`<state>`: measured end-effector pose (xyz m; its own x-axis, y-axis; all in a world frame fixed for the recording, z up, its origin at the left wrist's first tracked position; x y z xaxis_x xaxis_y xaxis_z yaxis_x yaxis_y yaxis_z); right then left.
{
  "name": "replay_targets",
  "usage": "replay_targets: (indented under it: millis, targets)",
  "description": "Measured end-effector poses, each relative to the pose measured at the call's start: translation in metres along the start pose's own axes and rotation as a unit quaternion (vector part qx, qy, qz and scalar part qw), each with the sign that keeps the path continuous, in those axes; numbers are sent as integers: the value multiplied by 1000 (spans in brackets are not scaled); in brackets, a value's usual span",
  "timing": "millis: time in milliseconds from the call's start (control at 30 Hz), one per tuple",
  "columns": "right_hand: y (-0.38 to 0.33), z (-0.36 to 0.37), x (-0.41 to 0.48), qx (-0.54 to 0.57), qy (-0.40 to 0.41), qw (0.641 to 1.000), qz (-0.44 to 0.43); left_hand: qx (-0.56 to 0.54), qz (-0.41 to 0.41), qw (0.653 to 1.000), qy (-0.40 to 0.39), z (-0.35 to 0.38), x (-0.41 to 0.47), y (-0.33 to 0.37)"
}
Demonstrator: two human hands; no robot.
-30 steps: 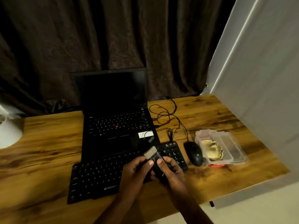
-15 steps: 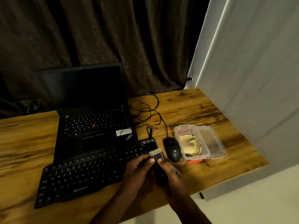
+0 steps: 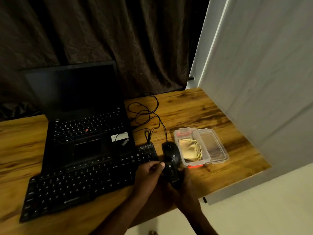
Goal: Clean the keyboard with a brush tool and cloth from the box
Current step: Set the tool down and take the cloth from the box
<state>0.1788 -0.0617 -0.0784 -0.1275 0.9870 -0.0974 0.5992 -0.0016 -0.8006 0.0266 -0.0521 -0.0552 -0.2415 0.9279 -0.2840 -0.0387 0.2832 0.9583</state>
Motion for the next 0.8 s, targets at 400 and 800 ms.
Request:
replay_targets:
  millis: [400,800]
  targets:
    - [26,1,8,-272,34,960,-60,49,105,993,29,-19,6,2]
    - [17,-26,14,-326,-8,929,-175,184,163,966,-78,11,1,6]
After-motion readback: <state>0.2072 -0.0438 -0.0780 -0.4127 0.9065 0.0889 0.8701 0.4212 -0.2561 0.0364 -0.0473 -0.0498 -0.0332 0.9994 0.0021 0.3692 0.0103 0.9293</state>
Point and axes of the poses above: each hand's wrist, its own x-axis towards the middle knuckle, its own z-axis out of the palm, y = z × x, the point moved 4 cm from there along x, towards the middle knuckle, and after that the axes turned 10 degrees about -x, right-handed, at the moved point
